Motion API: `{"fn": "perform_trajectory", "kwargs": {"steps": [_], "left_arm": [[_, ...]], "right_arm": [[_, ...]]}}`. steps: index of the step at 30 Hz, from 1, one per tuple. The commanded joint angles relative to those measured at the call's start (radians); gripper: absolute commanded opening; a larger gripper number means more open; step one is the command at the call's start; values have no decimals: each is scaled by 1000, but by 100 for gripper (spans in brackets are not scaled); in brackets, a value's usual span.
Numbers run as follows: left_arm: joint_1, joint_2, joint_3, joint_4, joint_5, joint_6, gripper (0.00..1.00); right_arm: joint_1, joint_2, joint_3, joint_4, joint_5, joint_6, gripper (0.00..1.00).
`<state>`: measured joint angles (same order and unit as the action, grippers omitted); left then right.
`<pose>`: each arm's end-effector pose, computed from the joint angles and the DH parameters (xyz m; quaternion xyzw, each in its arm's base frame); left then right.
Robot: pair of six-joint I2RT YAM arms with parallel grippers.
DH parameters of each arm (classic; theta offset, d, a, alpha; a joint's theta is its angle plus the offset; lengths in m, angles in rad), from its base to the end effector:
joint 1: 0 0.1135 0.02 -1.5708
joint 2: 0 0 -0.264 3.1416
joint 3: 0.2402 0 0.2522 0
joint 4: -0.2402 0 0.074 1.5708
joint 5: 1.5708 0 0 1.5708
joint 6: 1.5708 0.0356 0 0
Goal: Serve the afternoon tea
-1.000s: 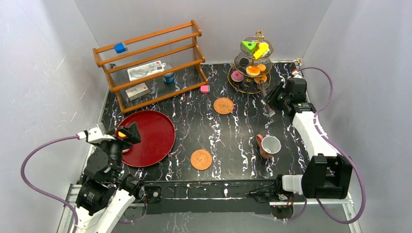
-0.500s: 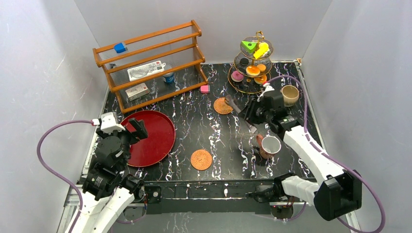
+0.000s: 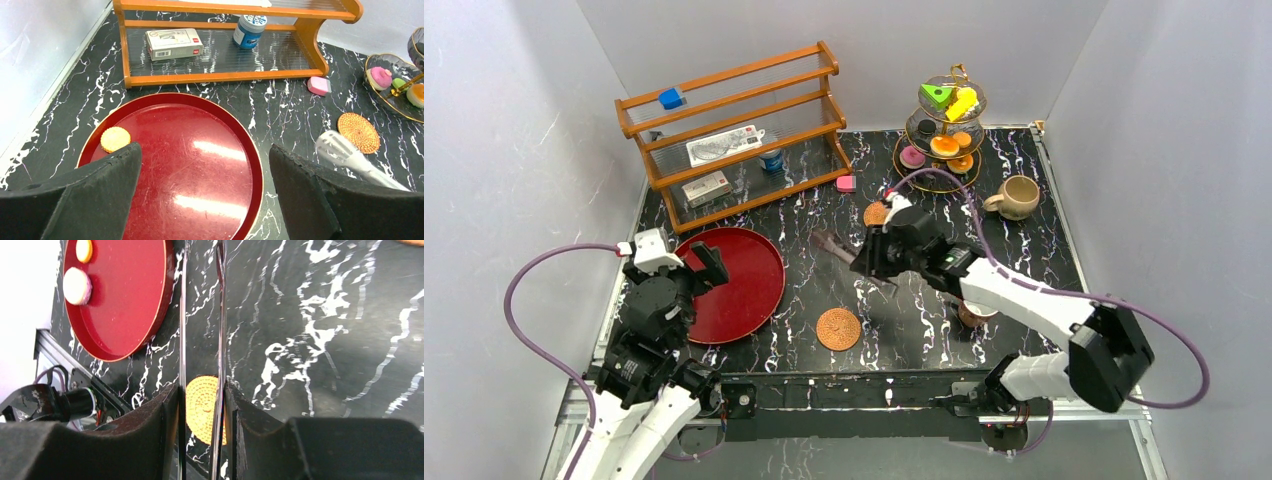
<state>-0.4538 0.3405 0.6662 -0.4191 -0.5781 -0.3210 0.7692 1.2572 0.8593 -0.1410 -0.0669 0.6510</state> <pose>0.0871 -0.0208 0.3272 -0.1445 0.7198 -0.0487 0.6772 0.2007 0.1976 0.2688 -0.0678 0.8668 0.3435 0.3549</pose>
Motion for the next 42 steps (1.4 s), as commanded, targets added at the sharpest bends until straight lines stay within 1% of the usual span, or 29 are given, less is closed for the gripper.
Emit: {"fn": "perform_trajectory", "kwargs": {"steps": [1,4,6,10,15,22,27,30,36,42], "left_arm": [[-3,-21,25,26,-22,12,95],[-3,-47,16,31,-14,6,95],[-3,-65,8,42,-18,6,95],[-3,-85,4,63,1,17,95],[-3,-119,3,61,1,21,96],[-3,-162,-11,83,13,34,95],[-3,-166,-9,82,18,34,96],[-3,-169,-6,76,18,34,95],[-3,-193,-8,71,18,31,96],[-3,-193,-11,72,17,30,95]], "right_arm": [[91,100,92,132,22,33,45],[163,203,140,200,28,39,44],[214,279,201,226,12,24,45],[296,417,328,212,9,-16,45],[349,542,434,224,4,-32,45],[375,684,570,224,-57,-45,45],[382,740,644,260,-117,-21,46],[387,770,691,249,-129,-21,47],[387,813,735,246,-137,-11,48],[404,878,770,246,-184,-12,50]]}}
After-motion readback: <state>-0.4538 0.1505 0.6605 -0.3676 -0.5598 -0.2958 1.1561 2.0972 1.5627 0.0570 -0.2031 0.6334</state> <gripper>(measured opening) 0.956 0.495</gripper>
